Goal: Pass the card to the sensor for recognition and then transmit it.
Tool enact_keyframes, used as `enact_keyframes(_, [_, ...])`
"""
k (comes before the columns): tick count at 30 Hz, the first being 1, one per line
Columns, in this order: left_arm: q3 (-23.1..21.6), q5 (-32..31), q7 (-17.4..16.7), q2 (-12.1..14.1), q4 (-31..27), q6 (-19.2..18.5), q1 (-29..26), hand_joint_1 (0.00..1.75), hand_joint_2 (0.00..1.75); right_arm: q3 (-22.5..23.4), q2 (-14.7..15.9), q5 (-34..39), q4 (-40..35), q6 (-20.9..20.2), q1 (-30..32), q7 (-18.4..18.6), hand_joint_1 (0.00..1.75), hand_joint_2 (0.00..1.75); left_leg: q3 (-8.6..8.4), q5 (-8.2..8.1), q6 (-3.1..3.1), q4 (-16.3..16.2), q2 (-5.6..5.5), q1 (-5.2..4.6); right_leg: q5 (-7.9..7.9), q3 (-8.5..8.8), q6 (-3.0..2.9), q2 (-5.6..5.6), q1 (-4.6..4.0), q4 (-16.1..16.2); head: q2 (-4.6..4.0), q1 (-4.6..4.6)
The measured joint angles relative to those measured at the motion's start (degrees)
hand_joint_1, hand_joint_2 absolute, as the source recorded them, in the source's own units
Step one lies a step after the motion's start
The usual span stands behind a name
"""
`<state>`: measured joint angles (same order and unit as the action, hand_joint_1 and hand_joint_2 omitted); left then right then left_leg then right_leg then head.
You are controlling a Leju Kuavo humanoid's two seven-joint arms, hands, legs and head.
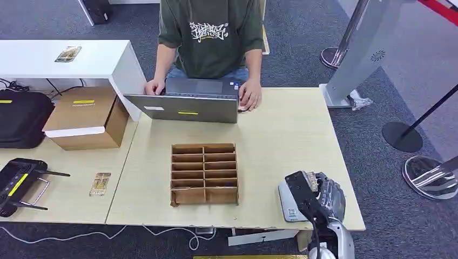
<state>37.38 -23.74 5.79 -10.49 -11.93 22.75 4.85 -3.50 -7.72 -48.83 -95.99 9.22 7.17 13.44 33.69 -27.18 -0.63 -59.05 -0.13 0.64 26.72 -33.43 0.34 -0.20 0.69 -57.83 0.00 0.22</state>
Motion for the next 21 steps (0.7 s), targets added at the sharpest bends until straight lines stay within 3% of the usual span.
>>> enact_keyframes(4, [0.4,0.2,1.6,-0.7,0.0,1.9,-0.1,0.0,0.0,-0.4,0.0,0.1,-1.4,-0.1,1.5,0.8,1.71,1.75,0.0,0.0,0.0,0.0,0.0,0.0,0.0,0.01,0.0,0.0,0.0,0.0,0.0,0.02])
enact_keyframes(21, [0.9,0.2,2.8,-1.8,0.0,2.0,0.3,0.0,0.0,-0.9,0.0,5.3,0.9,-1.2,2.0,1.3,1.75,1.75,0.0,0.0,0.0,0.0,0.01,0.0,0.0,0.01,0.0,0.02,0.0,0.0,0.0,0.0])
